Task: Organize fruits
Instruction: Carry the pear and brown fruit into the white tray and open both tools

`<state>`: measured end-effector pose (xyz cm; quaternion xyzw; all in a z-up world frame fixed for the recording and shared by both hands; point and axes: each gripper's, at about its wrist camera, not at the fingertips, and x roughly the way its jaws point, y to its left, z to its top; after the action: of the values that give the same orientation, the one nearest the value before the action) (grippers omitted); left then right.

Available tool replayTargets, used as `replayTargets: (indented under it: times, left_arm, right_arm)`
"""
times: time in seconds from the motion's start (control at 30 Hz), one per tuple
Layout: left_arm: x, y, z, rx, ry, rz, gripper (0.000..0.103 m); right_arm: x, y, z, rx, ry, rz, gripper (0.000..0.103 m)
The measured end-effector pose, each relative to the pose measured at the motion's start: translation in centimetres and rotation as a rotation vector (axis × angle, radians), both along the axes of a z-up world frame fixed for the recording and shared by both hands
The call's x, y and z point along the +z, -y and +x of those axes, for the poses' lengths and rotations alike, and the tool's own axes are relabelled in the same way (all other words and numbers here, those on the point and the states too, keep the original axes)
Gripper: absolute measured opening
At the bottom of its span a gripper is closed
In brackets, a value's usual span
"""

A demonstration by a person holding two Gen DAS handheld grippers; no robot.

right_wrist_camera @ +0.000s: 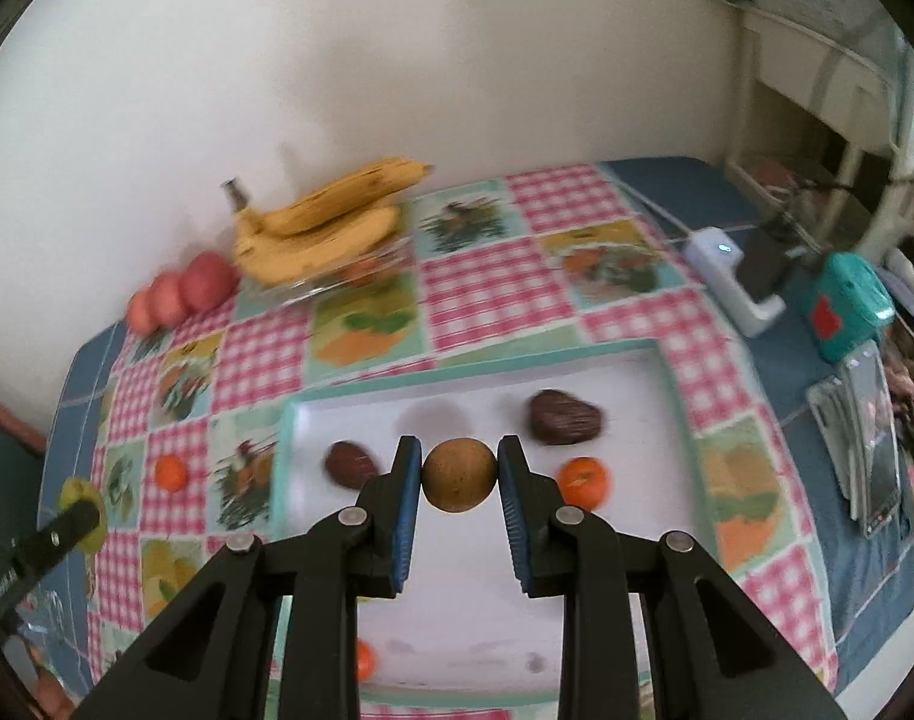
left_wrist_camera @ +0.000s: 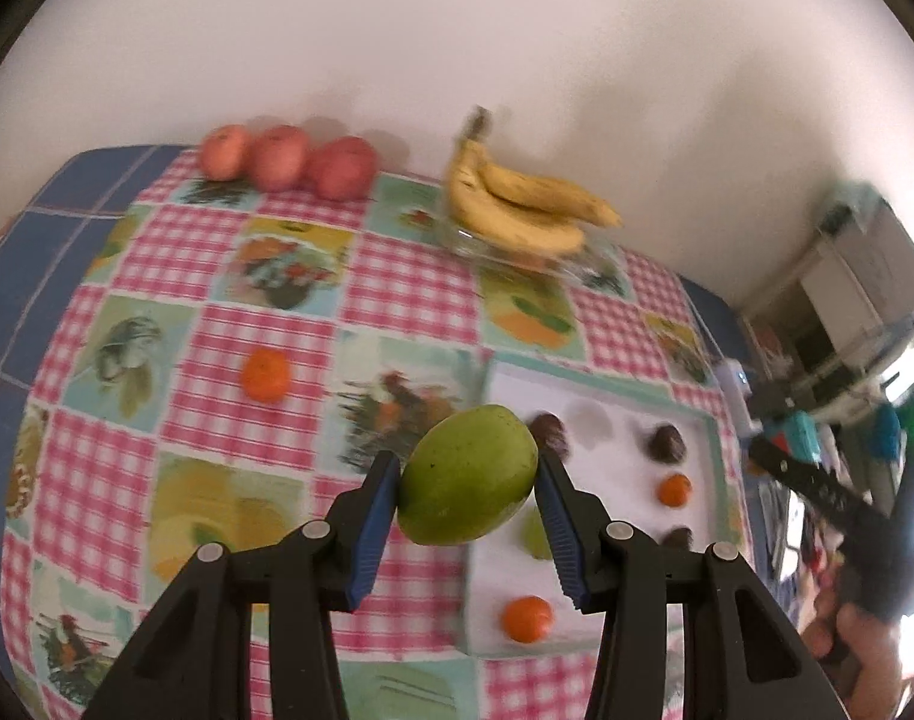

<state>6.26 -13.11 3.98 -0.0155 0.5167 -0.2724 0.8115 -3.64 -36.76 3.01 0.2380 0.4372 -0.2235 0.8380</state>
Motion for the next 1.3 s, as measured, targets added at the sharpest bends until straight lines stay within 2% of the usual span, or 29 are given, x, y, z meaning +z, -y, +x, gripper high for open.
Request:
replayTargets:
  times: [0.33,0.53,0.6,0.77,0.97,1.1,1.3]
  left_arm:
    - [-1.7,7.5,-4.6,-0.208,-0.019,0.075,0.049]
    - [-3.7,10.7,-6.7,-0.293,-0.022,0.162,0.049]
    - [-4.6,11.5,-7.3,-0.312,-0.025,0.2,0.049]
    - [-7.0,13.1,-7.8,-0.346,-0.054,0.264,0.049]
    - [-9.6,13.7,-7.8,-0.351,-0.116,0.296,0.049]
    - [-10.6,14.0,-7.6,-0.348,-0.127,0.321,0.049]
    - [-11.1,14.1,-7.4,-0.346,-0.128,0.322,0.049]
  right_arm:
    - [0.4,3.9,-3.2,-0.106,-0.01,-0.026,0.027]
    - [0.5,4.5,-3.9,-0.123,-0.006,-0.041,0.027]
    - [-0.3,4.7,-3.8,-0.122,-0.024,-0.031,0.027]
    - [-5.1,6.0,-3.2,-0.134,-0.147,0.047,0.027]
    - [-8.8,7.0,-3.6,-0.155,-0.246,0.075,0.027]
    - [-10.2,7.1,-3.6,-0.151,-0.27,0.104,0.027]
    - [-10.7,7.2,-3.8,-0.154,-0.283,0.114,0.027]
